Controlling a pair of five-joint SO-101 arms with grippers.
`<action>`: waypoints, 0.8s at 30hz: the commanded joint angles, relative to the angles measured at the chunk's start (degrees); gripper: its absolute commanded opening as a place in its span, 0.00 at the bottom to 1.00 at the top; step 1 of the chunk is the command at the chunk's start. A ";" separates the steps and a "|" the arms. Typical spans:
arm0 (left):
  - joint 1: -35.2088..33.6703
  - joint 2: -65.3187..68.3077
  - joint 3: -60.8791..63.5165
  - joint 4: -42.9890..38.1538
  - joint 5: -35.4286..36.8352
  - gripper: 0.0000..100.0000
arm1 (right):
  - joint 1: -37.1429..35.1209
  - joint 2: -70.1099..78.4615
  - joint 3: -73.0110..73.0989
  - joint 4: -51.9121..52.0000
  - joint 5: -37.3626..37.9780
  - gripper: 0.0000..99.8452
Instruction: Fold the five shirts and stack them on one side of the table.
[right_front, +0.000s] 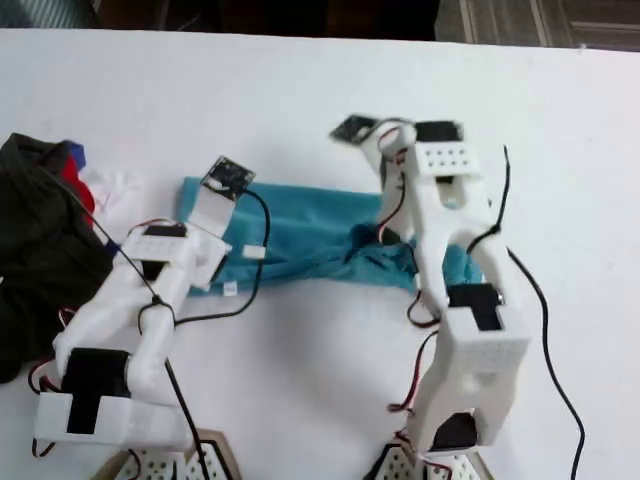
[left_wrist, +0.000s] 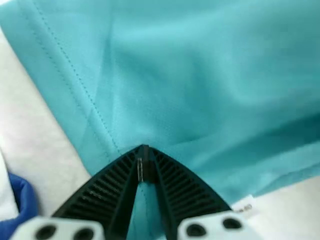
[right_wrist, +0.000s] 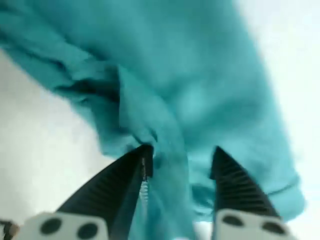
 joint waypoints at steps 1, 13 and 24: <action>-0.09 -2.64 -0.22 -1.14 -0.18 0.03 | 3.30 1.71 -10.99 0.75 -2.90 0.24; 0.00 -2.64 -0.22 -1.23 -0.18 0.03 | -0.57 -13.14 -1.49 12.88 -7.56 0.05; 0.00 -2.64 -0.22 -1.23 -0.18 0.03 | -9.71 -21.05 25.85 -5.05 -8.09 0.02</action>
